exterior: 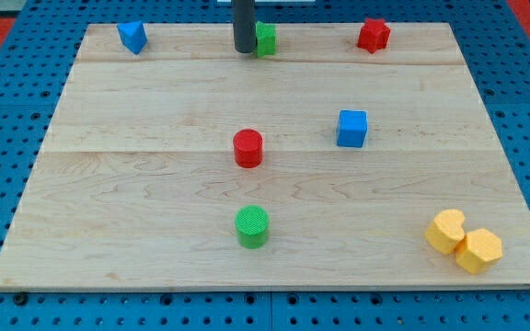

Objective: Slide the green circle to the center left

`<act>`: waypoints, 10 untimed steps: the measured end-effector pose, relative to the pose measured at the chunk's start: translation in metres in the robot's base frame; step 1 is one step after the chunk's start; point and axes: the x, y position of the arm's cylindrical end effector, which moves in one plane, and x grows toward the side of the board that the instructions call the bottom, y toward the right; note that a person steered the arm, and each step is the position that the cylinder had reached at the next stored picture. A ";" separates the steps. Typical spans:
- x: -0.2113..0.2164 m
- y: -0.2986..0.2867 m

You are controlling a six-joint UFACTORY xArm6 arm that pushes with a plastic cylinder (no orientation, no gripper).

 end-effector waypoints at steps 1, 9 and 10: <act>0.000 0.000; 0.318 0.082; 0.312 0.011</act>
